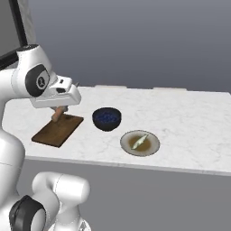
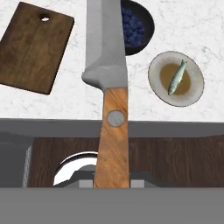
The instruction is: Pick up the knife from the drawer and place it on the cutting board. Then place the meat from the plate to the cutting board.
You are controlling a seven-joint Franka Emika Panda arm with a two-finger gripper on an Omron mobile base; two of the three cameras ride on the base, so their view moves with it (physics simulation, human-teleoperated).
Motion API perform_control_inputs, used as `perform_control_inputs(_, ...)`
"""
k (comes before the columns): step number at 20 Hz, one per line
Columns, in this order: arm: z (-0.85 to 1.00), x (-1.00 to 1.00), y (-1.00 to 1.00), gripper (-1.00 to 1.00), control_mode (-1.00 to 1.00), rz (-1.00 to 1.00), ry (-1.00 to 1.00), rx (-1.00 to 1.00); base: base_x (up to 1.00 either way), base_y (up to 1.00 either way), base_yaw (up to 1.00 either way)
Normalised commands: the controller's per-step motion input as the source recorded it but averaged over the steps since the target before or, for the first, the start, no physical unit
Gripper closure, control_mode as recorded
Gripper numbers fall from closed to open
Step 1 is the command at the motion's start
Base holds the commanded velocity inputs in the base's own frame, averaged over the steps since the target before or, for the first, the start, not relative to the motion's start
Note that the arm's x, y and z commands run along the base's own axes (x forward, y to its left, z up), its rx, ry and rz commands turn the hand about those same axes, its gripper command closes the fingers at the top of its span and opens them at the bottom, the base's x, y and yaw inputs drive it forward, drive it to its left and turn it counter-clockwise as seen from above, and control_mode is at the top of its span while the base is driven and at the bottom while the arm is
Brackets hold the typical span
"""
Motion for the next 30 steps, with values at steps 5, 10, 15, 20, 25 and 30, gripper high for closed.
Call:
perform_control_inputs(5,0.00,0.00,0.00,1.00,1.00,0.00,0.00,0.00,0.38,0.02,0.01)
perform_control_inputs(10,0.00,0.08,0.40,1.00,-1.00,0.01,0.00,0.00,0.00,0.00,0.00)
perform_control_inputs(15,-0.07,0.19,0.67,1.00,-1.00,-0.02,-0.04,0.00,0.00,0.00,0.00)
perform_control_inputs(20,-0.19,0.39,0.61,1.00,-1.00,-0.02,0.00,0.04,0.00,0.00,0.00)
perform_control_inputs(25,-0.38,0.33,0.49,1.00,-1.00,-0.04,0.00,0.07,0.00,0.00,0.00)
perform_control_inputs(30,-0.40,0.33,0.53,1.00,-1.00,-0.01,0.01,0.02,0.00,0.00,0.00)
